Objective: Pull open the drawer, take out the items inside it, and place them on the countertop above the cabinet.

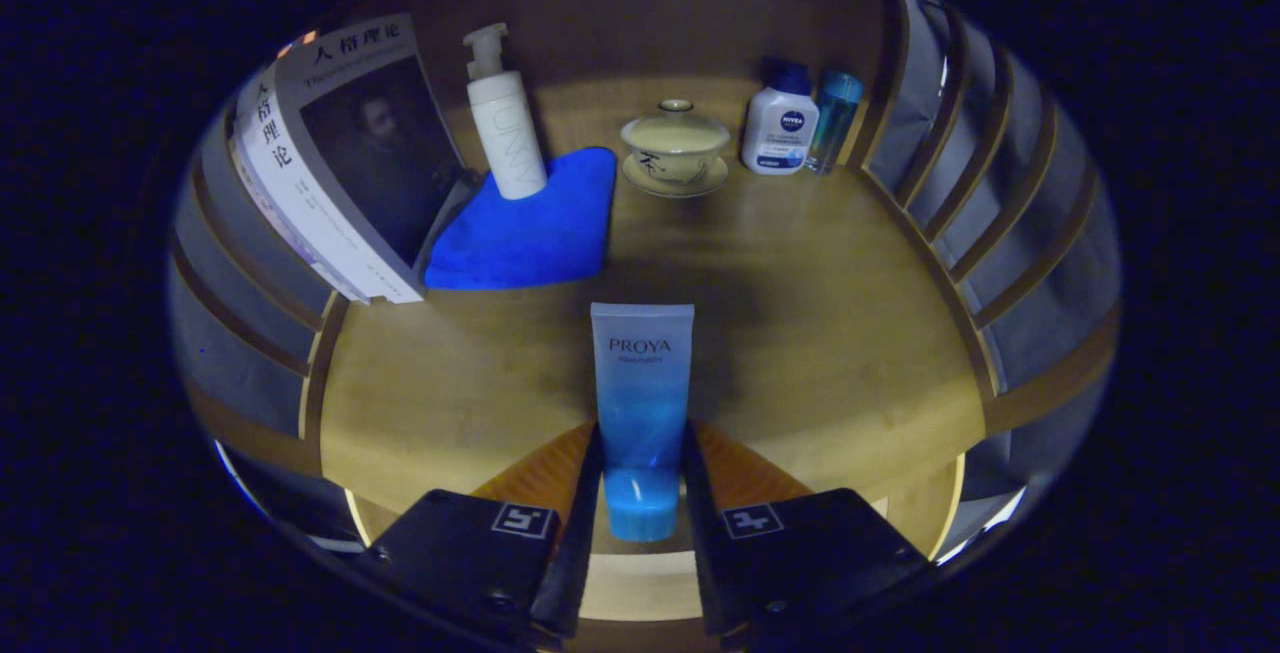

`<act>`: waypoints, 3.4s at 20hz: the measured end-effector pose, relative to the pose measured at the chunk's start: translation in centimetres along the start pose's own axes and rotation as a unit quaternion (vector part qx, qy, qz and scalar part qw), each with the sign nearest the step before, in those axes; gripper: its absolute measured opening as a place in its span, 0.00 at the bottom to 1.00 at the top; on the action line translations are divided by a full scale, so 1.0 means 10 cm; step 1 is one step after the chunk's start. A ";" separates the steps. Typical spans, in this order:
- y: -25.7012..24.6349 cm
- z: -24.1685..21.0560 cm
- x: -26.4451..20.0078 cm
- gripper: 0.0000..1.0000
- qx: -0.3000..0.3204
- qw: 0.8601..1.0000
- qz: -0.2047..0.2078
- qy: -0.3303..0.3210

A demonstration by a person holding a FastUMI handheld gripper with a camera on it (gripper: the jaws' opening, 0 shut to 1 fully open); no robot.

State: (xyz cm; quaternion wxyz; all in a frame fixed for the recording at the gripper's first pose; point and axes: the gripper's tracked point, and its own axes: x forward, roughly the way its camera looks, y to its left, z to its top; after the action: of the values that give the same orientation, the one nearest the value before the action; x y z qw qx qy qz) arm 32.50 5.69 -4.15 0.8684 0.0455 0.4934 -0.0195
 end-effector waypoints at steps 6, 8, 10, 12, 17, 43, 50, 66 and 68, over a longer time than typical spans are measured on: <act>-0.02 0.06 -0.16 0.58 -0.003 0.999 -0.011 -0.031; 0.00 0.05 -0.26 0.60 -0.012 0.999 -0.006 -0.047; 0.00 0.03 -0.37 0.62 -0.024 0.997 -0.008 -0.073; 0.05 -0.08 -0.47 0.63 -0.035 0.995 0.003 -0.090; 0.08 -0.40 -0.84 0.65 -0.039 0.987 0.035 -0.153; -0.62 -2.46 -1.98 1.00 -0.013 0.900 0.079 -0.429; -0.61 -2.81 -1.36 1.00 -0.025 0.913 0.058 -0.404; -0.39 -2.92 -0.71 1.00 -0.048 0.931 0.019 -0.361; -0.37 -2.90 -0.70 1.00 -0.052 0.930 0.008 -0.363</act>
State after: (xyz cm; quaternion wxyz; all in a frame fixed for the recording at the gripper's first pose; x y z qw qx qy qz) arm 3.81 4.80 -13.14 0.9896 -0.0060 0.1440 -0.0024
